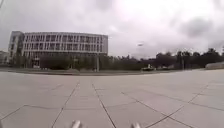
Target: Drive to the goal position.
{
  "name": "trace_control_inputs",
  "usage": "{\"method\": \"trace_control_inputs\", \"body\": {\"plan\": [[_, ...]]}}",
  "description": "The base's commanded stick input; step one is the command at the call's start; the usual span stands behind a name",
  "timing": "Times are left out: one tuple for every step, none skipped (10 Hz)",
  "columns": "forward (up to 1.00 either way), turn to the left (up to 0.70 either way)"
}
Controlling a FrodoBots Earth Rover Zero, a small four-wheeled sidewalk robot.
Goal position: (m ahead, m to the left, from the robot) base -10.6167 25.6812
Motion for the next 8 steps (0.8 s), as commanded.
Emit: {"method": "trace_control_inputs", "body": {"plan": [[-0.07,0.00],[-0.65,0.00],[-0.45,0.00],[-0.07,0.00],[0.13,0.00],[0.39,0.00],[0.65,0.00],[0.70,0.00]]}}
